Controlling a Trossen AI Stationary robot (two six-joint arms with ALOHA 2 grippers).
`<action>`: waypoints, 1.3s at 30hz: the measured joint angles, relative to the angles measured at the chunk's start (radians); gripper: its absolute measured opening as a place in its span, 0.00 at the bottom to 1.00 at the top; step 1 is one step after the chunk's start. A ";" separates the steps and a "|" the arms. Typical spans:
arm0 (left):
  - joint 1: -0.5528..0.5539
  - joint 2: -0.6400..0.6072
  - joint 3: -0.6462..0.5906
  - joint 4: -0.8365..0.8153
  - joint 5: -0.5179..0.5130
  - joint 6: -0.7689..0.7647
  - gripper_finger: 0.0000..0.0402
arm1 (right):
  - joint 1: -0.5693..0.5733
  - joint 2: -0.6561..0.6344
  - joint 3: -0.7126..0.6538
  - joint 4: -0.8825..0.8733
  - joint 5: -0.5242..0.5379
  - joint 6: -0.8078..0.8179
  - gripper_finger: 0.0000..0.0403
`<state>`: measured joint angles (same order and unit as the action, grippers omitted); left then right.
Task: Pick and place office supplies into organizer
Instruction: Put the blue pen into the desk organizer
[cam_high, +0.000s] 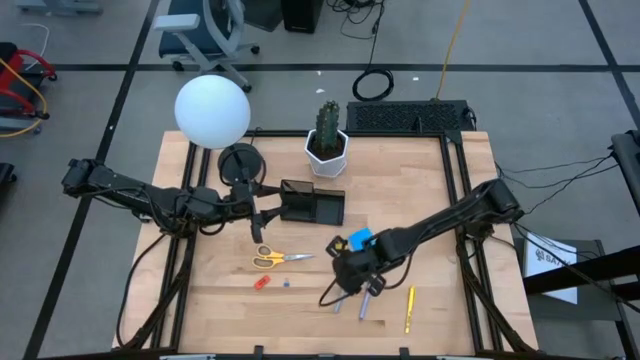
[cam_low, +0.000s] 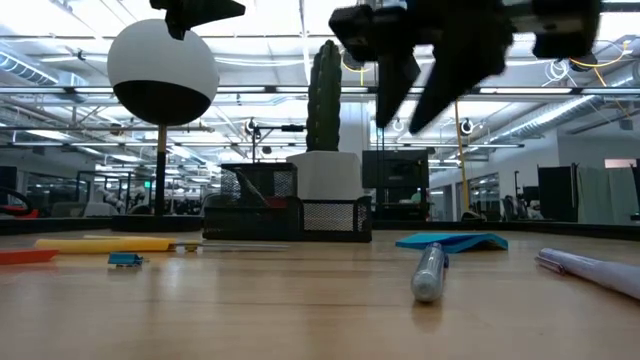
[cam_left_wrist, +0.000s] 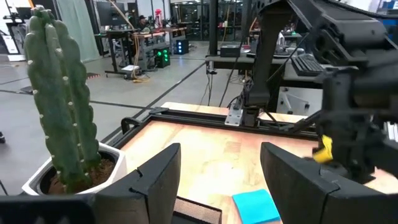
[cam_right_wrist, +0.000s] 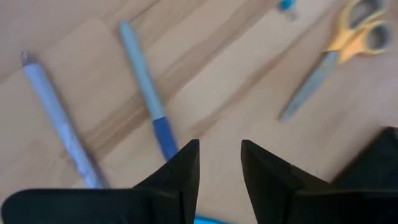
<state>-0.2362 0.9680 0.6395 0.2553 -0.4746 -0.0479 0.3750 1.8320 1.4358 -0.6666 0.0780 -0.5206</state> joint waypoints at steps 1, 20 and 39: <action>0.000 0.000 0.000 -0.001 0.000 0.000 0.56 | 0.005 0.014 0.007 -0.010 0.000 0.000 0.27; 0.000 0.000 0.000 -0.005 0.000 -0.001 0.56 | 0.057 0.120 0.014 -0.012 0.004 -0.047 0.30; 0.000 0.000 0.000 -0.005 -0.001 -0.006 0.56 | 0.059 0.221 0.015 0.065 -0.079 -0.090 0.31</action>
<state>-0.2359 0.9684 0.6395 0.2501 -0.4751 -0.0542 0.4339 2.0530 1.4507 -0.6020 -0.0015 -0.6109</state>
